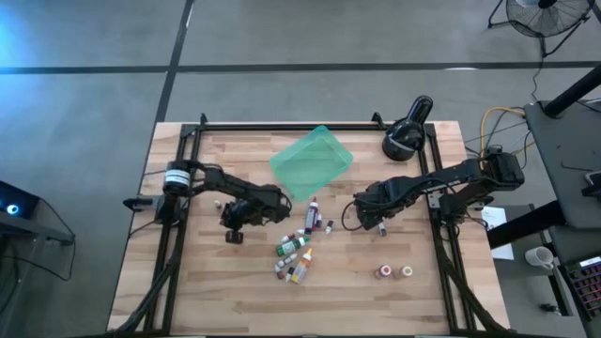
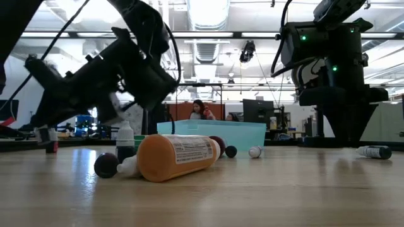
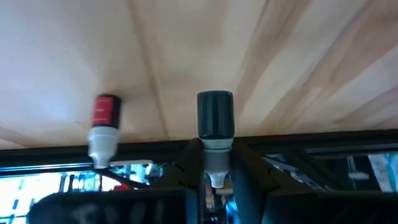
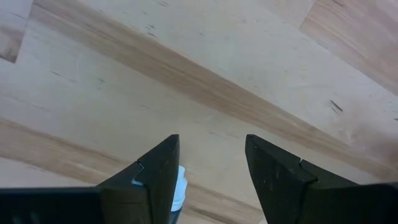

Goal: Pick & Place food coloring
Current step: Adjust the pink small food coloring bottle

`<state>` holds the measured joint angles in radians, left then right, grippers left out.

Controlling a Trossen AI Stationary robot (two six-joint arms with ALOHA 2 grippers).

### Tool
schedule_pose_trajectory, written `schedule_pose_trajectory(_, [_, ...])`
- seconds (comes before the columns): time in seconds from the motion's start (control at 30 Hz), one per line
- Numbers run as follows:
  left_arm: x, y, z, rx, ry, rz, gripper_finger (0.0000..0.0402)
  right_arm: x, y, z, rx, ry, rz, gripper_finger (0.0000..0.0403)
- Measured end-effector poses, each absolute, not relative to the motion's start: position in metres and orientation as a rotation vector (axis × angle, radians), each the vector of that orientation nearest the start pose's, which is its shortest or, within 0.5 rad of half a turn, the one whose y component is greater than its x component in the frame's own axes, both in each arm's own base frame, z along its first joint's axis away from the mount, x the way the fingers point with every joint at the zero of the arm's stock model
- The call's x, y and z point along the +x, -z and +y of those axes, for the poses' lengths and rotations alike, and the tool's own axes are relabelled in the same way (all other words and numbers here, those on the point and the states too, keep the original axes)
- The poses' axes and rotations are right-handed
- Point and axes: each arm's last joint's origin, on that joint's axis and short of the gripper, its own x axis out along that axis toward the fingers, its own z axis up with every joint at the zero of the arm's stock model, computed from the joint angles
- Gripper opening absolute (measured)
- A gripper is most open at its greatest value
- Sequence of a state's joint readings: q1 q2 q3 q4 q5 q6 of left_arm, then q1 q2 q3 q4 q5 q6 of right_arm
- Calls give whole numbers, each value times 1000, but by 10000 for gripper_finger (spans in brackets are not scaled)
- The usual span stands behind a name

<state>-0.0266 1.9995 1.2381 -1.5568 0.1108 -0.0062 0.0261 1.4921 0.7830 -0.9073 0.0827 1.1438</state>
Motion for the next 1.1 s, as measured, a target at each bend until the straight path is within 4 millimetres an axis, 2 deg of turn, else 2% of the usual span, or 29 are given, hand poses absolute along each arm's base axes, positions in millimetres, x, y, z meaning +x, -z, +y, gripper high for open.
schedule_pose_trajectory(0.27, [283, -130, -21, -66, 67, 2414, 37, 219, -156, 3, 766, 955, 1373, 178])
schedule_pose_trajectory(0.5, [286, -122, -21, -50, 67, 2399, 56, 219, -156, 3, 754, 946, 1377, 178])
schedule_pose_trajectory(1.1, [293, -124, -20, 11, 46, 2352, 60, 219, -156, 3, 764, 940, 1384, 178])
